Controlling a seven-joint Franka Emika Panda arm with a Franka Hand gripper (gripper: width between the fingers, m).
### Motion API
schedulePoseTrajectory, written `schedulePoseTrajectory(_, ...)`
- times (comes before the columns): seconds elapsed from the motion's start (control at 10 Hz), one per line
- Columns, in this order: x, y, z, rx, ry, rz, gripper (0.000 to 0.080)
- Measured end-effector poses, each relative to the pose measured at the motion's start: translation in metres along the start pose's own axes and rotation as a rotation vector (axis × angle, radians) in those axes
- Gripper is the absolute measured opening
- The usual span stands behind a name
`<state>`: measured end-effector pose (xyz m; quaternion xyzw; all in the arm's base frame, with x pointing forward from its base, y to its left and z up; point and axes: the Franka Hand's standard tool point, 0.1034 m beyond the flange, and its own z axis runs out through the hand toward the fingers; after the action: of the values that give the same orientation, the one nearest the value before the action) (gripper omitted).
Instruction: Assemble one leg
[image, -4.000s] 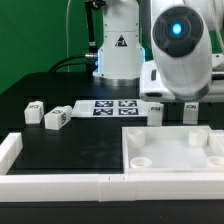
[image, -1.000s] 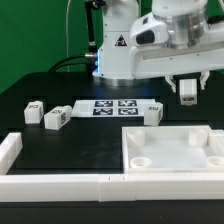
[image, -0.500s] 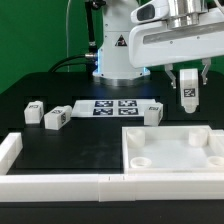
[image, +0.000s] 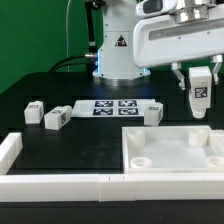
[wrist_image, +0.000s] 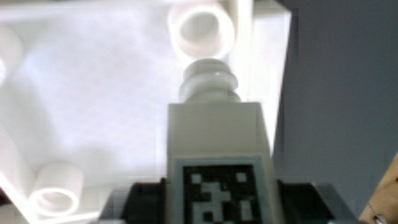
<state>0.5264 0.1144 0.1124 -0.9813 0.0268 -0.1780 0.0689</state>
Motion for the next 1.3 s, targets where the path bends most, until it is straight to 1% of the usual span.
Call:
schedulePoseTrajectory(0.1, 0.011, -0.002, 0.004, 0.006, 0.004, -0.034, 0.0290)
schedulePoseTrajectory(0.5, 0.010, -0.002, 0.006, 0.005, 0.002, -0.032, 0.0290)
schedulePoseTrajectory(0.6, 0.019, 0.001, 0.012, 0.004, 0.004, -0.075, 0.0290)
schedulePoseTrajectory(0.7, 0.036, 0.001, 0.022, 0.008, 0.008, -0.087, 0.0290)
schedulePoseTrajectory(0.8, 0.055, -0.003, 0.030, 0.016, 0.017, -0.090, 0.0290)
schedulePoseTrajectory(0.9, 0.064, -0.006, 0.032, 0.019, 0.028, -0.096, 0.0290)
schedulePoseTrajectory(1.1, 0.071, -0.012, 0.039, 0.029, 0.013, -0.101, 0.0290)
schedulePoseTrajectory(1.2, 0.074, -0.010, 0.038, 0.023, 0.051, -0.099, 0.0290)
schedulePoseTrajectory(1.3, 0.072, -0.010, 0.039, 0.023, 0.046, -0.099, 0.0290)
